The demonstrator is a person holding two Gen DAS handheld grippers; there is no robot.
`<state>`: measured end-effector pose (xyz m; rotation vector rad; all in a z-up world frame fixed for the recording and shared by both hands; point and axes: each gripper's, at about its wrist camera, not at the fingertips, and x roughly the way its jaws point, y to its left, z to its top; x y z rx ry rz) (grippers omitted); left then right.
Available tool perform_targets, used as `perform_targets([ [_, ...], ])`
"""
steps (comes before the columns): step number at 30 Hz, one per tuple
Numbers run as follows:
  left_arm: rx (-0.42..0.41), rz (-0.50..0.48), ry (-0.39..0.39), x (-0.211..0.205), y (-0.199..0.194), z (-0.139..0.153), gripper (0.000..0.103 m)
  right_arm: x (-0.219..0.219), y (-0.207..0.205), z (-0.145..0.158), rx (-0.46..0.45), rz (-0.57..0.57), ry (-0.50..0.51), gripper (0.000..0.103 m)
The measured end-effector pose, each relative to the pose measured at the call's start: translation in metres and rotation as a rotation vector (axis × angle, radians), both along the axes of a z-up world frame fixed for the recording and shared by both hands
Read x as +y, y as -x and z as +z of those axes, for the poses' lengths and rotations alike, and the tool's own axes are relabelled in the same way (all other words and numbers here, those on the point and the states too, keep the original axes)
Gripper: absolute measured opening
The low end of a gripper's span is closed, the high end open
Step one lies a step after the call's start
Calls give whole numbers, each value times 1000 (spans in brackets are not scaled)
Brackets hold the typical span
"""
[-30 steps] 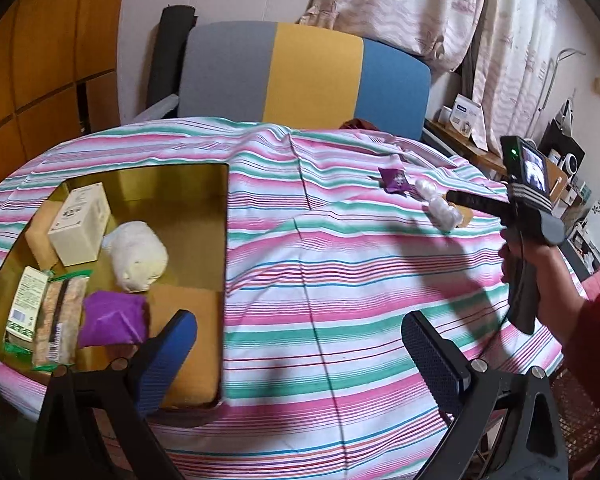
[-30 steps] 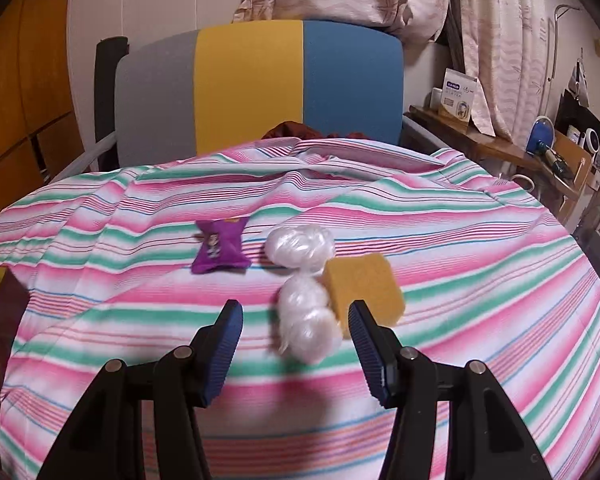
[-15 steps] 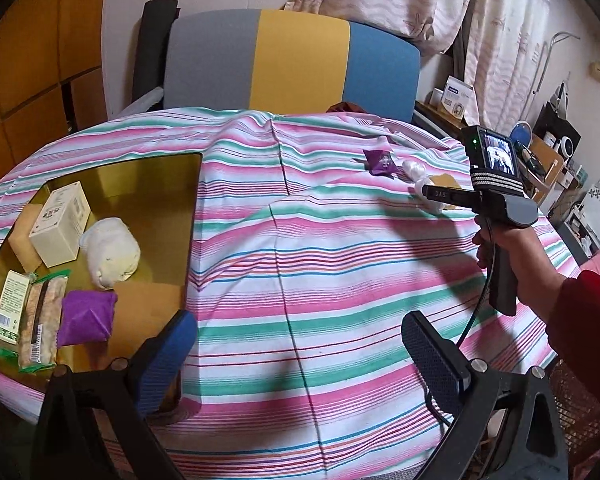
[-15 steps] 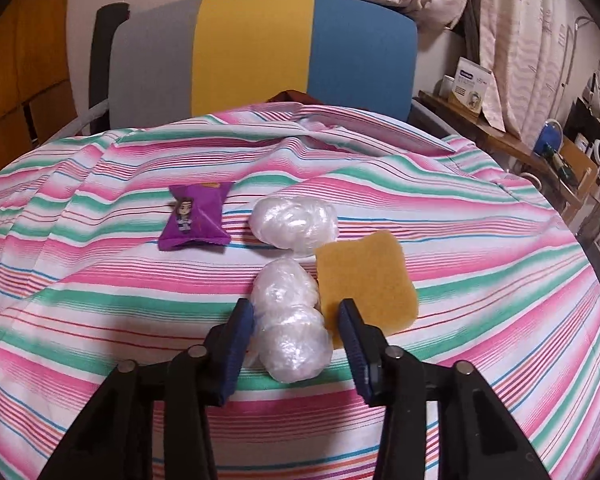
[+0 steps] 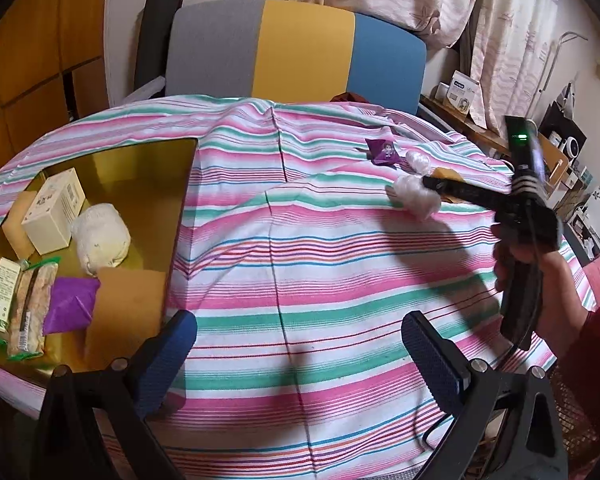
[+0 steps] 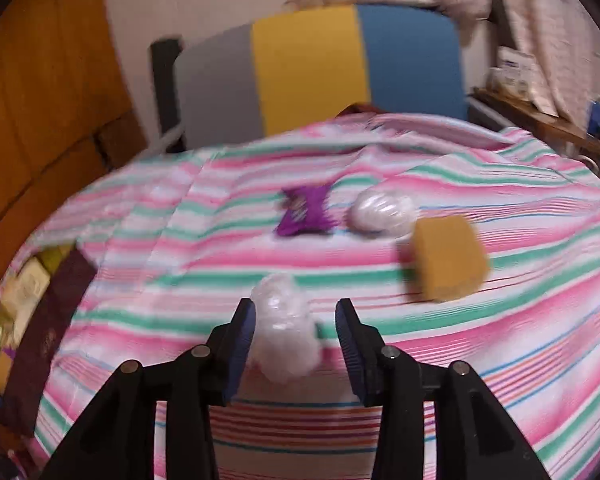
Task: Organize objects
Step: 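Grasp the yellow sponge with the right tool and lift it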
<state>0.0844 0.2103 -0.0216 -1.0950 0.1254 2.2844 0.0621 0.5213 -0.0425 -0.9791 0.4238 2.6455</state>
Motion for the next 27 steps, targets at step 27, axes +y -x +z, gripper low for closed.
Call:
perform_targets([
  [27, -29, 38, 15, 46, 21, -4, 103, 78, 19, -13, -34, -200, -100, 66],
])
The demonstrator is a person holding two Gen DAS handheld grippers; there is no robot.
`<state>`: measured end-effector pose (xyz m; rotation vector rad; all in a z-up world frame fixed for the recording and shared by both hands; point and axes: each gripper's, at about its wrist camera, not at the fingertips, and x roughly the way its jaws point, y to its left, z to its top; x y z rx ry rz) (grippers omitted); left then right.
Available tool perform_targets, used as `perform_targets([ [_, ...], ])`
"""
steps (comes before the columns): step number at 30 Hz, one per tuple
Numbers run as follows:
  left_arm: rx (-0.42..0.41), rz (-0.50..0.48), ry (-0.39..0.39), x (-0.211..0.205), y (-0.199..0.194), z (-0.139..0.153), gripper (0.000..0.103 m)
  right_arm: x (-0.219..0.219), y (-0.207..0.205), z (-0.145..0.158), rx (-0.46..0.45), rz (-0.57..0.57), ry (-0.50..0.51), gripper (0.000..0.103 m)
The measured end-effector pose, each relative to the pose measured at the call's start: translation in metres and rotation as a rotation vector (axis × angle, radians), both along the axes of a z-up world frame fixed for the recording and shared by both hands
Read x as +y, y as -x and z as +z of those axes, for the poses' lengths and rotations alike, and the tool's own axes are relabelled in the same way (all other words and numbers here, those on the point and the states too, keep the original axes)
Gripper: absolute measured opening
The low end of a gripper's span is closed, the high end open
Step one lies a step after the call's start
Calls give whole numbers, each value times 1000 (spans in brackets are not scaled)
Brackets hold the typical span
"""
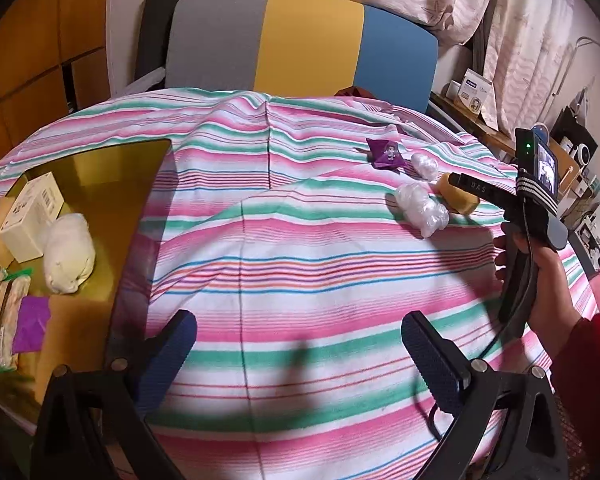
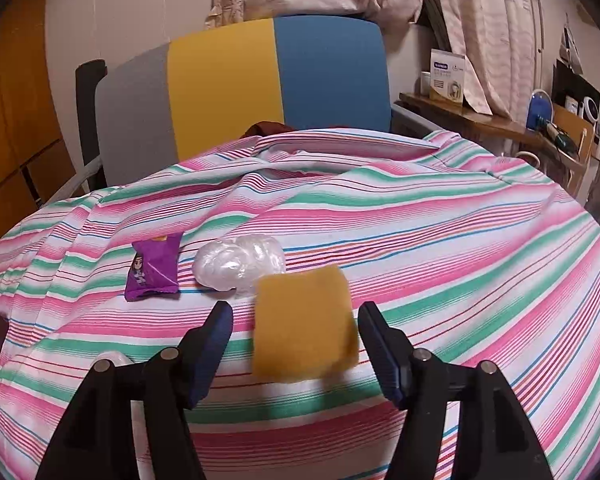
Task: Organize objects
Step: 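Grasp the yellow sponge with the right tool and lift it, then grasp a white plastic-wrapped ball with the left tool while the right tool holds the sponge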
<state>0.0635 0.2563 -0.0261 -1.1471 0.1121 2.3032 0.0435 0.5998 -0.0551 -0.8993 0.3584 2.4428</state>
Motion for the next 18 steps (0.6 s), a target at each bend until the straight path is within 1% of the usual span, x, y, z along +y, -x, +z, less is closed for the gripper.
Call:
perform_targets([
  [3, -10, 12, -3, 7, 5, -1, 103, 1, 3, -3, -9, -6, 2, 67],
  [7, -32, 26, -8, 18, 11, -4, 103, 5, 8, -11, -49, -9, 30, 67],
  [9, -37, 31, -10, 24, 14, -6, 103, 5, 6, -13, -47, -5, 35, 56],
  [14, -53, 23, -13, 44, 22, -8, 103, 5, -6, -5, 5, -27, 29, 53],
  [18, -59, 22, -38, 61, 32, -7, 103, -3, -22, -1, -16, -42, 69, 53],
])
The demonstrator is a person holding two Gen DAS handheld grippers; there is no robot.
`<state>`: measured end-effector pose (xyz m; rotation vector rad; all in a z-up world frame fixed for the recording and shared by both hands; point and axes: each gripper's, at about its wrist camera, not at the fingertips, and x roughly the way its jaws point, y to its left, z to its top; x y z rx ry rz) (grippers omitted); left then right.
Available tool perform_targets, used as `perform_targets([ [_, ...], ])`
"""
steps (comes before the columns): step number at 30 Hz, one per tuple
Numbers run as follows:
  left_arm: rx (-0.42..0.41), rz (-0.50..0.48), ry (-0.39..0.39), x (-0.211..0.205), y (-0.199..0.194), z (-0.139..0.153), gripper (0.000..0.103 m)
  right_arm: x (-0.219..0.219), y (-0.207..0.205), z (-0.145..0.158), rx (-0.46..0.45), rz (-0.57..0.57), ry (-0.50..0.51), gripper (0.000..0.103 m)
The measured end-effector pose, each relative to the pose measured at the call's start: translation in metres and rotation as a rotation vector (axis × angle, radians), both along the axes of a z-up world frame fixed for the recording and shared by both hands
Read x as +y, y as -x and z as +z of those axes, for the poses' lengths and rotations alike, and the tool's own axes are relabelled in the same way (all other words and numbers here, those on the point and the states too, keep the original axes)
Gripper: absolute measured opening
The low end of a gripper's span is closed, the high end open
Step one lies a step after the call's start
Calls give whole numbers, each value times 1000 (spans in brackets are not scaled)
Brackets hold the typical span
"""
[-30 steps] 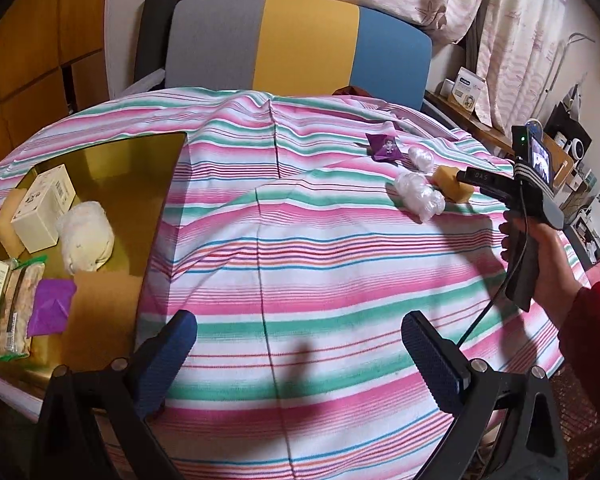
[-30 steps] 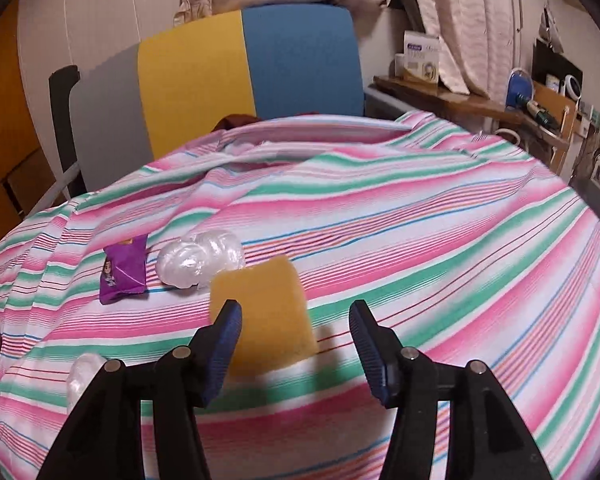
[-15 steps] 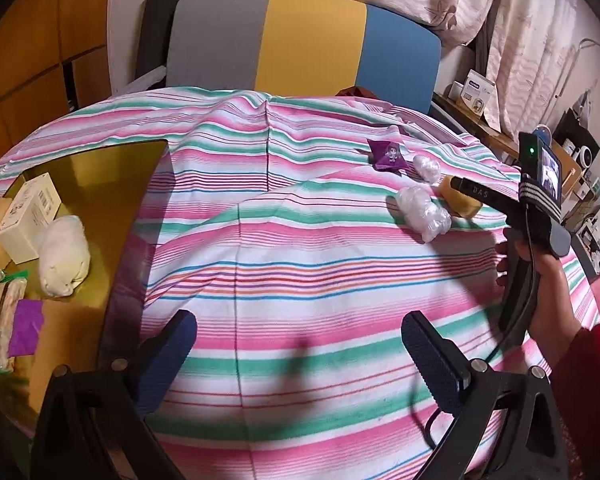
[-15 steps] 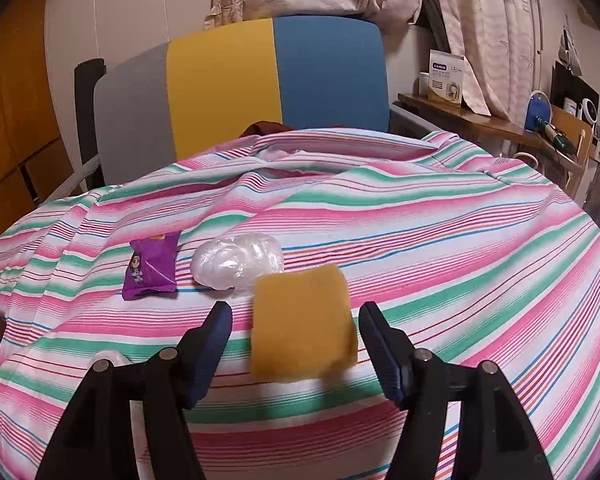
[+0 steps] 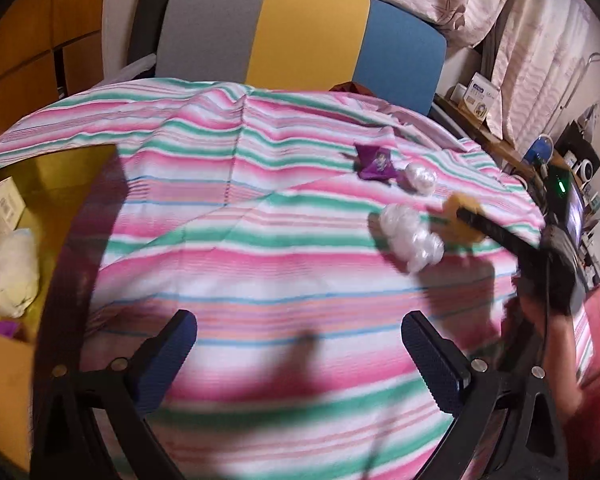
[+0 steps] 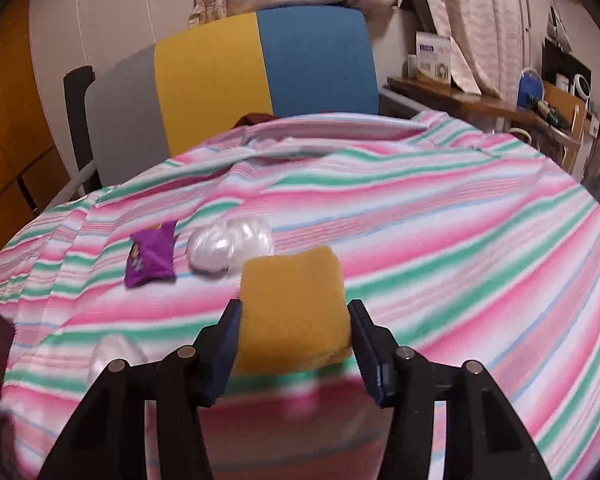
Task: Organize objects
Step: 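Grasp a white plastic-wrapped ball with the left tool while the right tool holds the sponge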
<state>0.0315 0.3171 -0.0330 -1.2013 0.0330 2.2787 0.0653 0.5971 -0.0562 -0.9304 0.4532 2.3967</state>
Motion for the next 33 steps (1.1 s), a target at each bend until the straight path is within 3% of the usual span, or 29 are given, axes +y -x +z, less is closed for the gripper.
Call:
perform_targets([
  [7, 2, -46, 24, 59, 17, -8, 103, 2, -29, -9, -1, -123, -5, 53],
  [13, 22, -50, 66, 105, 34, -15, 103, 0, -29, -12, 3, -141, -26, 53],
  [20, 94, -101, 79, 131, 37, -26, 102, -13, -21, -13, -55, -142, -124, 54],
  [25, 125, -133, 45, 136, 41, -30, 101, -11, -21, -14, -51, -145, -125, 54],
  [32, 71, -114, -35, 131, 49, -33, 85, -16, -19, -14, -59, -146, -154, 54],
  [33, 67, -116, -50, 130, 49, -33, 78, -16, -19, -14, -57, -146, -154, 54],
])
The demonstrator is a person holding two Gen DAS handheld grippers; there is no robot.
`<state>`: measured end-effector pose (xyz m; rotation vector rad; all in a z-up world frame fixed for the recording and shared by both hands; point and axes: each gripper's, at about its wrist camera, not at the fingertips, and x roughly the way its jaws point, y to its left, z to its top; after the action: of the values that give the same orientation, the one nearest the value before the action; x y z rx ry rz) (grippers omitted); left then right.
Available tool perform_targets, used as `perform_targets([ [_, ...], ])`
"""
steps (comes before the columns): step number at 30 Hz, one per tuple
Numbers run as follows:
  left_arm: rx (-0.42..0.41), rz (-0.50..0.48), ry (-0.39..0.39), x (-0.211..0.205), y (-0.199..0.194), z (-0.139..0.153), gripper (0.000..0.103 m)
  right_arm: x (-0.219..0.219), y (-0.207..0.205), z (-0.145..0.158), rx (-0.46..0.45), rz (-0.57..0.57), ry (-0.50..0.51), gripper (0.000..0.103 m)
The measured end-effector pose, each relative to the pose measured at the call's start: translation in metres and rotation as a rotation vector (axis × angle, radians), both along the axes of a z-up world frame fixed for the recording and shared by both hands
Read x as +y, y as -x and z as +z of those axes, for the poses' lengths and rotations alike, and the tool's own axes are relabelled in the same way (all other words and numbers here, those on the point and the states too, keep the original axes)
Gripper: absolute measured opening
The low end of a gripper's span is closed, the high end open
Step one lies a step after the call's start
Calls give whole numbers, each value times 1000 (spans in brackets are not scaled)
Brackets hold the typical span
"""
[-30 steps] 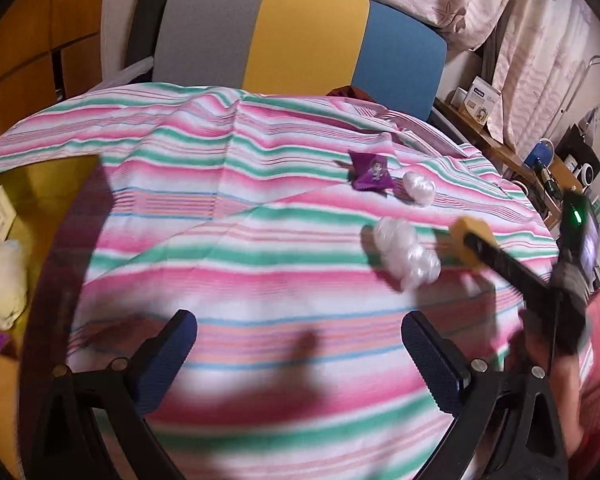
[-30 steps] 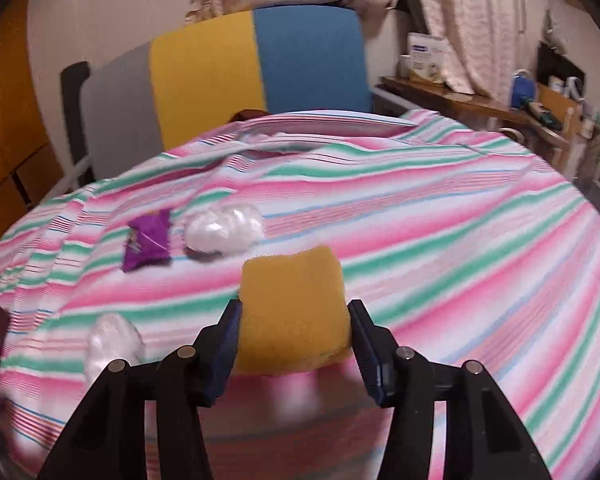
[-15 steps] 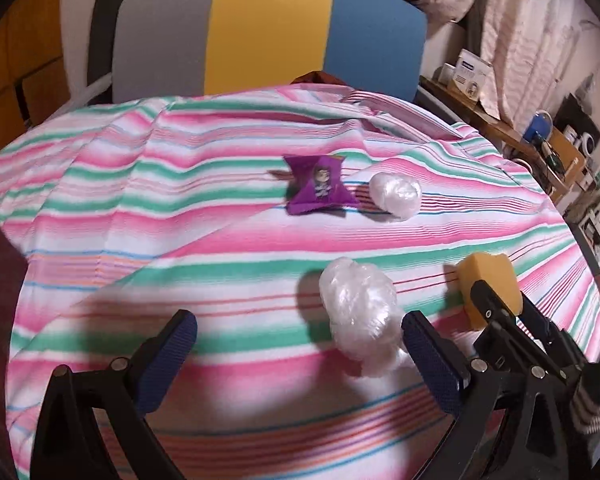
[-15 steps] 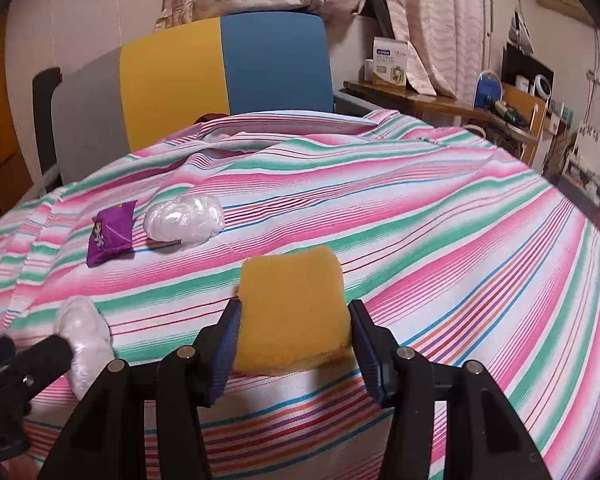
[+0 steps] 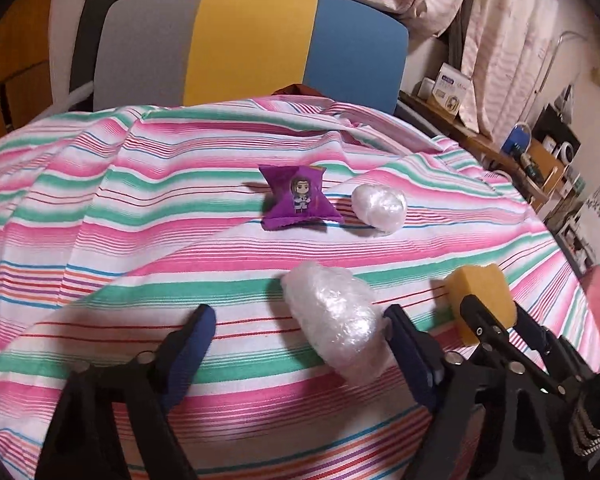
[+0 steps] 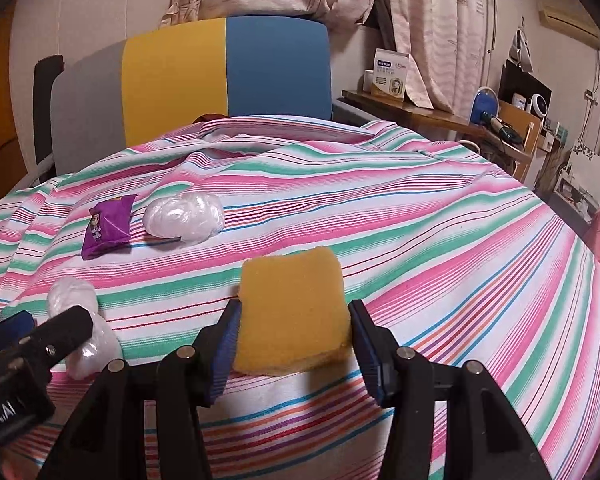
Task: Organize objects
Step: 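Grasp a white plastic-wrapped ball with the left tool while the right tool holds the sponge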
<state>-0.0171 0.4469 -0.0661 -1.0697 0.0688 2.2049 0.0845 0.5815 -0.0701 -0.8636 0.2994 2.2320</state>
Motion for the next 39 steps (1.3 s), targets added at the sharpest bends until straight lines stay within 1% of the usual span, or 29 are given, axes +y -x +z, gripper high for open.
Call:
perform_targets([
  [1, -5, -5, -18, -2, 0, 0, 72, 0, -1, 0, 3, -1, 0, 54],
  [4, -2, -11, -30, -3, -1, 0, 66, 1, -2, 1, 8, -3, 1, 54],
  [7, 18, -26, -42, -5, -7, 3, 54, 0, -3, 1, 12, -4, -4, 54],
  [9, 40, -23, -28, -6, -10, 5, 54, 0, -2, 1, 12, -4, -7, 54],
  [10, 50, -22, -19, -5, -12, 6, 56, -1, -2, 1, 12, -4, -8, 54],
  [11, 58, -19, -6, -4, -14, 7, 67, -1, -2, 1, 12, -5, -9, 54],
  [12, 63, -9, 10, -5, -14, 7, 75, -1, -2, 1, 12, -5, -11, 54],
  [13, 63, 3, 10, -7, -14, 8, 86, -1, -3, 2, 14, -5, -12, 54],
  [14, 61, 10, -7, -11, -13, 9, 90, -1, -3, 2, 18, -6, -14, 54],
  [16, 57, 29, -42, -18, -10, 12, 94, -2, -5, 3, 24, -10, -17, 54],
  [17, 55, 41, -46, -19, -7, 12, 98, -2, -6, 3, 28, -12, -17, 54],
  [20, 36, 61, -25, -17, 1, 9, 99, -1, -6, 3, 28, -18, -19, 54],
  [22, 21, 54, -7, -10, 6, 5, 98, -1, -6, 3, 28, -18, -19, 54],
  [24, 2, 51, 27, -6, 8, -2, 91, -1, -6, 3, 30, -18, -19, 54],
  [25, -10, 54, 42, -4, 10, -5, 76, -1, -6, 3, 31, -18, -18, 54],
  [26, -1, 65, 54, -4, 11, -6, 69, -1, -6, 2, 30, -18, -17, 54],
  [27, 6, 72, 55, -5, 10, -5, 66, -1, -6, 2, 30, -18, -17, 54],
  [28, 8, 67, 52, -5, 9, -6, 58, -1, -6, 3, 30, -17, -18, 54],
  [30, 12, 59, 55, -5, 7, -6, 49, 0, -5, 2, 26, -17, -20, 54],
  [31, 18, 58, 57, -6, 6, -6, 42, -1, -5, 2, 24, -17, -23, 54],
  [39, 36, 47, 26, -21, -2, -5, 40, -7, -5, 5, 29, -8, -53, 54],
])
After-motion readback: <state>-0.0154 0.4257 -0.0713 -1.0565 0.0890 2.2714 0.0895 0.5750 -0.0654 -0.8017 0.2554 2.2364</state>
